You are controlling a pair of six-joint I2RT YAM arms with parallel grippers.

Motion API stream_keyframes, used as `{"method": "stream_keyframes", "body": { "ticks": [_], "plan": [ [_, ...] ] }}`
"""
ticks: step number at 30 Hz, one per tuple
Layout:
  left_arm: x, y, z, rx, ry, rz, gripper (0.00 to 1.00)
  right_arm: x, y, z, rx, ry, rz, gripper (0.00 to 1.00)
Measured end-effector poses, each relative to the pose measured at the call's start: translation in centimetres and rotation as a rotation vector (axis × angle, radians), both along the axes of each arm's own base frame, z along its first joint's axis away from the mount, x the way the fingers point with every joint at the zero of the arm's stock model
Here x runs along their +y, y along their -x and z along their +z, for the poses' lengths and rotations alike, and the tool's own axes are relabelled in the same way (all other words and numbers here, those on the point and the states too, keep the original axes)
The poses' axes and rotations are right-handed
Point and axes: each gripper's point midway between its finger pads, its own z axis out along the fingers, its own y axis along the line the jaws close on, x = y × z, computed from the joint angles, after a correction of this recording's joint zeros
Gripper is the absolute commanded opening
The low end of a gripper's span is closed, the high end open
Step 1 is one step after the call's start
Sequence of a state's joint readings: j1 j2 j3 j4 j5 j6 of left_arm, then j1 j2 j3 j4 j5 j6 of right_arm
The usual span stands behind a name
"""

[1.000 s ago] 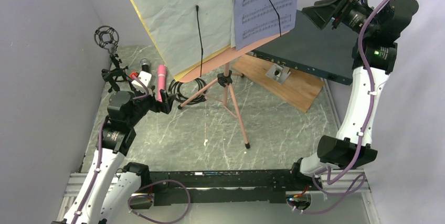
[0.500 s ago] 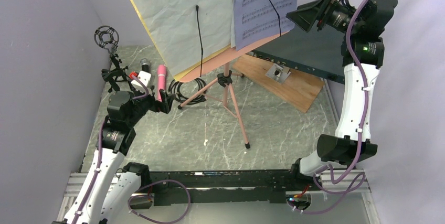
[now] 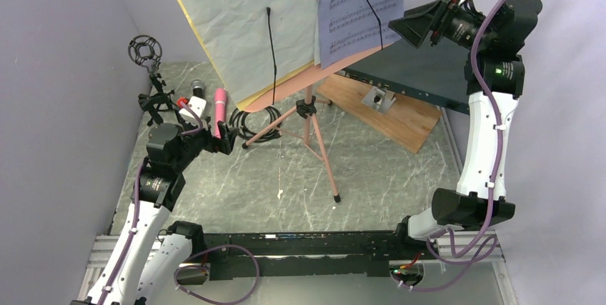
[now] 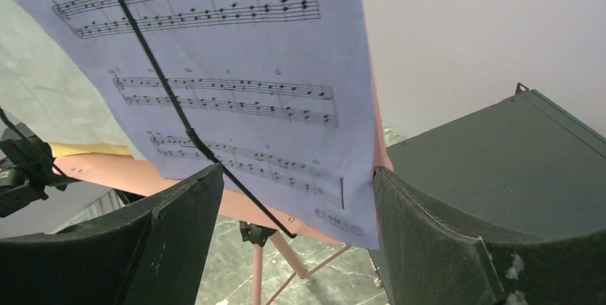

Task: Pack up the instrument practice props
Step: Pick up the sheet music from the music stand.

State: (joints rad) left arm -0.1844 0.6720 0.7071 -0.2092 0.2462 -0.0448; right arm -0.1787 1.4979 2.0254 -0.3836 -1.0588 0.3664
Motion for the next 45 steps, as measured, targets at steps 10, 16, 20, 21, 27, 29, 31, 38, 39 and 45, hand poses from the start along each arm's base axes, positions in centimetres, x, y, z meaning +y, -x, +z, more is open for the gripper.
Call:
{"method": "stream_keyframes", "body": {
  "ticks": [10, 16, 20, 21, 27, 29, 31, 38, 39, 45],
  "plan": [
    [0.0, 0.0, 0.0, 0.001, 0.000, -0.001, 0.99, 0.5, 1.8, 0.4, -0.017, 0.005, 0.025, 0.72],
    [0.0, -0.1, -0.1, 0.005, -0.001, -0.001, 1.00, 0.7, 2.1, 0.3, -0.008, -0.003, 0.036, 0.65],
    [0.0, -0.1, -0.2, 0.008, -0.001, -0.001, 1.00, 0.6, 1.9, -0.1, 0.007, -0.010, 0.026, 0.55],
    [0.0, -0.1, -0.2, 0.008, -0.001, -0.001, 1.00, 0.5, 1.8, -0.3, 0.014, -0.013, 0.023, 0.53],
    [0.0, -0.1, -0.2, 0.009, -0.001, -0.001, 0.99, 0.4, 1.0, -1.5, 0.066, -0.038, 0.011, 0.34],
    [0.0, -0.1, -0.2, 0.009, -0.001, -0.001, 0.99, 0.4, 1.0, -1.4, 0.067, -0.045, 0.014, 0.31],
    [0.0, -0.1, -0.2, 0.009, -0.001, -0.001, 1.00, 0.6, 1.2, -1.1, 0.062, -0.051, 0.027, 0.31],
    [0.0, -0.1, -0.2, 0.009, -0.001, -0.001, 1.00, 1.4, 1.2, -0.5, 0.041, -0.056, 0.064, 0.40],
    [0.0, -0.1, -0.2, 0.009, -0.001, -0.001, 0.99, 1.4, 1.0, -0.4, 0.038, -0.055, 0.062, 0.40],
    [0.0, -0.1, -0.3, 0.011, -0.002, -0.001, 0.99, 1.1, -0.5, -0.7, 0.045, -0.052, 0.041, 0.25]
  ]
}}
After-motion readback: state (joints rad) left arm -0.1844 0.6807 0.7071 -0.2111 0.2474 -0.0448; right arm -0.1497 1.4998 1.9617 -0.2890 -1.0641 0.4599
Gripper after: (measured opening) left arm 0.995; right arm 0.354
